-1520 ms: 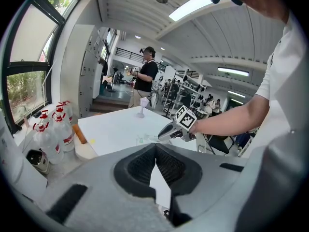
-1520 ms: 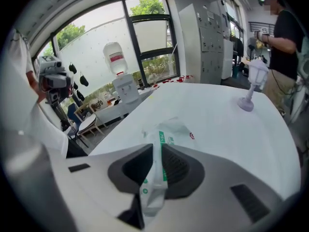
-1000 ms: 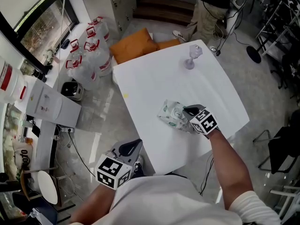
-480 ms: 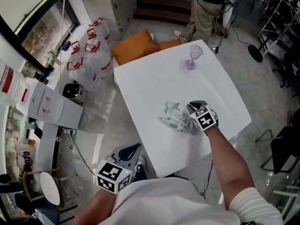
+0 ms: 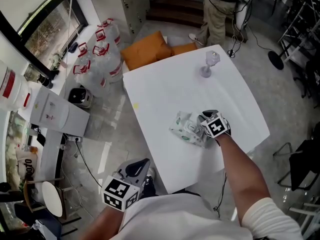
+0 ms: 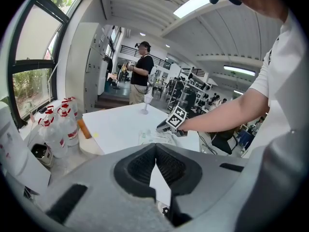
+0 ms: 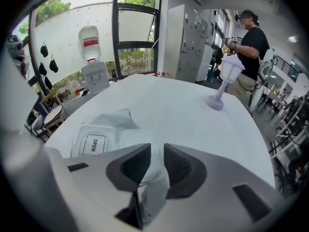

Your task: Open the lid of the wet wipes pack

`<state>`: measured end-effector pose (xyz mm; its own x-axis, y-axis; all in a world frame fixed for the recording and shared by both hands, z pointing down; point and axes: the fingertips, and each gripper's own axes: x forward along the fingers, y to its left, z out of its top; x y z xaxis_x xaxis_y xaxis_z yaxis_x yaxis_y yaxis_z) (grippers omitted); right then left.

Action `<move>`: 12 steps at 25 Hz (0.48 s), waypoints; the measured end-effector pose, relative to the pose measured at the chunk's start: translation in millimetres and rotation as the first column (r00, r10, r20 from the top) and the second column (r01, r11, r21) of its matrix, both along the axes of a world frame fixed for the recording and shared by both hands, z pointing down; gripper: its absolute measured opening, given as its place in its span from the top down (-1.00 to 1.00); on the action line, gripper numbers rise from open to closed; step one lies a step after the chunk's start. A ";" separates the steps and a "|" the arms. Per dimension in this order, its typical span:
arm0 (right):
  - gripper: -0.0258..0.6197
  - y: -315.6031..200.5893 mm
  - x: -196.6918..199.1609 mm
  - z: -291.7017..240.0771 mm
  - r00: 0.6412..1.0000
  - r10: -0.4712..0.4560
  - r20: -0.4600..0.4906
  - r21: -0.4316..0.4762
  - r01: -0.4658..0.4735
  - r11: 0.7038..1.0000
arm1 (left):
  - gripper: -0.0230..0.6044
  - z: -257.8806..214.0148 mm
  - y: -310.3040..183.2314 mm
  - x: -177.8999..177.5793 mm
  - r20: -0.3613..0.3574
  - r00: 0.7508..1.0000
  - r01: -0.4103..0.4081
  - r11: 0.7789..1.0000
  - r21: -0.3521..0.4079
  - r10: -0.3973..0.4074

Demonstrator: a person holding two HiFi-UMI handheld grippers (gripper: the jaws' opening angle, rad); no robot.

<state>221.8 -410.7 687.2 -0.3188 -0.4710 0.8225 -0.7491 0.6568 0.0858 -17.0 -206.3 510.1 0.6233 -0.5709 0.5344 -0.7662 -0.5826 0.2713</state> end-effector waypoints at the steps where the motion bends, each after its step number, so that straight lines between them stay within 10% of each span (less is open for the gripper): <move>1: 0.64 0.1 -0.8 2.3 1.000 -0.003 0.000 -0.004 0.003 1.000 | 0.90 0.5 -0.8 0.0 0.001 1.000 0.002 1.000 -0.002 -0.002; 12: 0.69 0.7 -0.8 2.0 1.000 0.015 0.015 0.000 -0.015 1.000 | 0.90 3.3 -2.7 3.9 -0.001 1.000 -0.010 1.000 -0.009 0.010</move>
